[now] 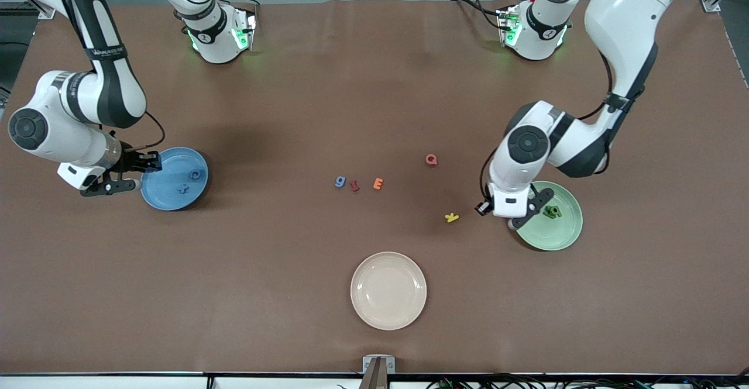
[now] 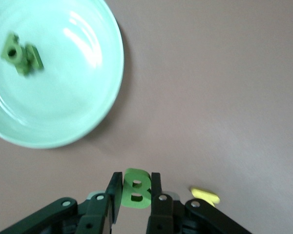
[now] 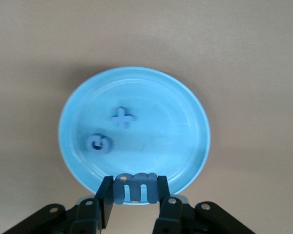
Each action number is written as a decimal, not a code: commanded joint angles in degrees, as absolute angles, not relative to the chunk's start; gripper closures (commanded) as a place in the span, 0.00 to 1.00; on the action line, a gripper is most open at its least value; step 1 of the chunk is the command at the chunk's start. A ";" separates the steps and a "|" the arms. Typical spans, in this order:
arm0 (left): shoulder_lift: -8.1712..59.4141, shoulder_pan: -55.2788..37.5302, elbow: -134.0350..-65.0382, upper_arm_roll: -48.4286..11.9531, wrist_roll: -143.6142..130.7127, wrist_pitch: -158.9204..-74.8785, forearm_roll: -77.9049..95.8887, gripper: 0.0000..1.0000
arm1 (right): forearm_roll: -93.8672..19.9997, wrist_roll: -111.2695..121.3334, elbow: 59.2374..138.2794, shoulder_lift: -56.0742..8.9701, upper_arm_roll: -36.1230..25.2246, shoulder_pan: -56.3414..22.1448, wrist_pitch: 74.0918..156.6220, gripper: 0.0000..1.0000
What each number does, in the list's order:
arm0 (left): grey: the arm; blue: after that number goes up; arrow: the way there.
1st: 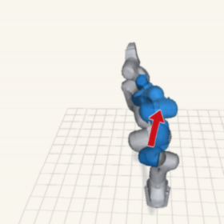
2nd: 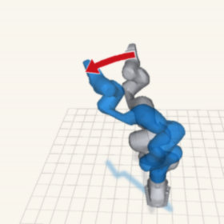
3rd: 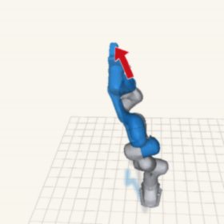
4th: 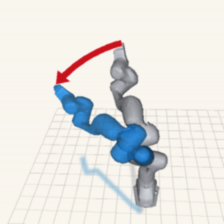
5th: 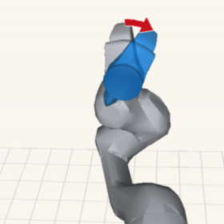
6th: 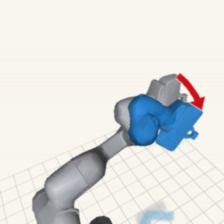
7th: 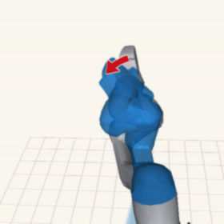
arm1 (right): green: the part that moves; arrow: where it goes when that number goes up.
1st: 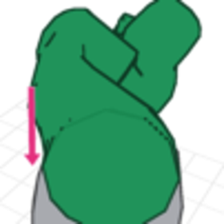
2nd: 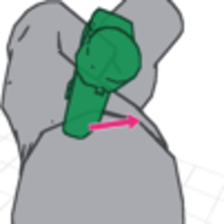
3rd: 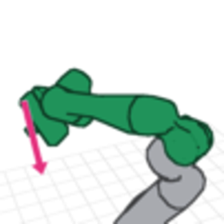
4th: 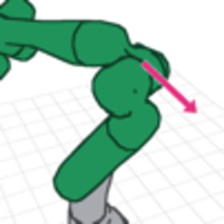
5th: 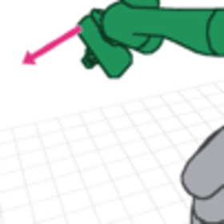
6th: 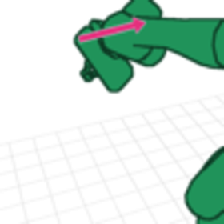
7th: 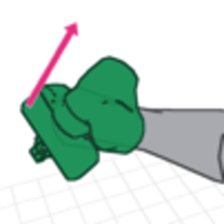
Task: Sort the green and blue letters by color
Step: 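Drop the m on the blue plate while the left gripper drops the B, then reach the right gripper to the blue 6 while the left gripper withdraws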
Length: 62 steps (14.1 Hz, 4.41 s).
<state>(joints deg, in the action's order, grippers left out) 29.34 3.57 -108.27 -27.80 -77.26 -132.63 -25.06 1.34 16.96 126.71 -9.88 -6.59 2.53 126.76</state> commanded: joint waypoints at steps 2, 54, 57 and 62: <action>29.18 9.48 -108.37 -28.21 -66.65 -131.66 -25.31 0.99 | 2.02 18.37 127.35 -12.65 -5.27 4.66 130.60 0.95; 29.71 21.36 -105.40 -31.11 -46.85 -128.95 -25.31 0.00 | -3.60 -34.52 113.73 -19.32 -4.75 -31.18 131.20 0.00; 29.18 21.80 -100.13 -33.92 -46.67 -123.59 -25.31 0.00 | -3.60 -39.89 113.82 -23.63 -4.83 -36.90 138.40 0.00; 26.46 21.97 -93.00 -37.35 -45.00 -114.97 -24.87 0.00 | -3.52 -45.25 112.51 -29.61 -4.83 -41.39 144.93 0.16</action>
